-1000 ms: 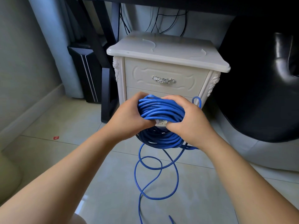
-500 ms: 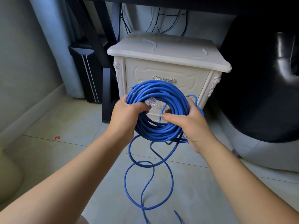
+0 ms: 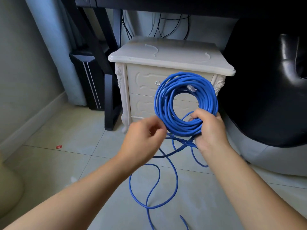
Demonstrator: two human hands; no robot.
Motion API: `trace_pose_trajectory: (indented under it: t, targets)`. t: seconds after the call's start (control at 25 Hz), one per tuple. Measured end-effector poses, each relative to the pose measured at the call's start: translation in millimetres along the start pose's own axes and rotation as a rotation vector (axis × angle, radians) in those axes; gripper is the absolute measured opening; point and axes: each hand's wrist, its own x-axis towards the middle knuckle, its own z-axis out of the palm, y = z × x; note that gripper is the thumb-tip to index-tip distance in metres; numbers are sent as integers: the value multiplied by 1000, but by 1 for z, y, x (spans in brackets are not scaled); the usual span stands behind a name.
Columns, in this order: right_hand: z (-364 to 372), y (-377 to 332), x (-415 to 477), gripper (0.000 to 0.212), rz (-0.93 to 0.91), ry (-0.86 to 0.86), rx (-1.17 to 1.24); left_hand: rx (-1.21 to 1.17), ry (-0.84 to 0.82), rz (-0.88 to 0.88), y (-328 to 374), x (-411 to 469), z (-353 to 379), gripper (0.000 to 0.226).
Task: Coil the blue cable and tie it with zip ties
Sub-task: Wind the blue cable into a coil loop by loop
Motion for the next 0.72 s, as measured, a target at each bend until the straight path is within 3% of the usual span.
trace_pose_trajectory:
  t: [0.12,0.2,0.36,0.44,0.6,0.72]
  targets:
    - [0,0,2,20,62,23,88,296,-384,-167,-10,5,13,33]
    - [2,1,0,20,72,16,113,111,-477,-287,-18,7,23,41]
    - [-1,-2,-3,23,18,20,142,-591,-244,-407,-14,10,30,47]
    - [-6,-2,0,26,2,70,143,-830,-154,-440,-14,16,24,45]
    - [-17,7,6,30,16,132,-12,-864,-88,-376,-7,18,20,28]
    - [-14,16,2,31,8,82,-243,-832,-53,-273,-2,22,12,33]
